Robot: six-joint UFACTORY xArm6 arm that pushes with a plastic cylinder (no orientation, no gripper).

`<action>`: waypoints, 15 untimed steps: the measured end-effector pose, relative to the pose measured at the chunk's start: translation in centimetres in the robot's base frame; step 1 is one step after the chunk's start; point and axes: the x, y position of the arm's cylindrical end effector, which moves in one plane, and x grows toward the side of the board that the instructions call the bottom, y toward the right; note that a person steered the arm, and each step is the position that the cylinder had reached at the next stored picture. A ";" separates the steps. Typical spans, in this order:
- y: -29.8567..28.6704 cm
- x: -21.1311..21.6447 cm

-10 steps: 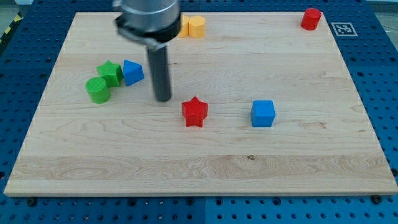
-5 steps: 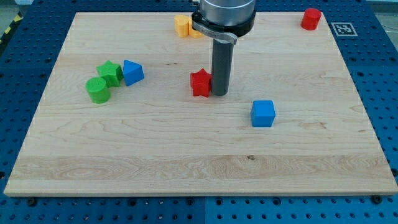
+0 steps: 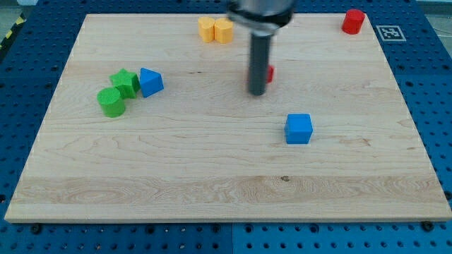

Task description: Place the red star to the right of the red circle

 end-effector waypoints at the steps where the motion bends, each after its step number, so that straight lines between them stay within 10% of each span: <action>1: 4.2 -0.9; 4: -5.7 -0.3; 7: 7.0 -6.0; 9: 7.0 -0.2; 15: 10.8 -13.0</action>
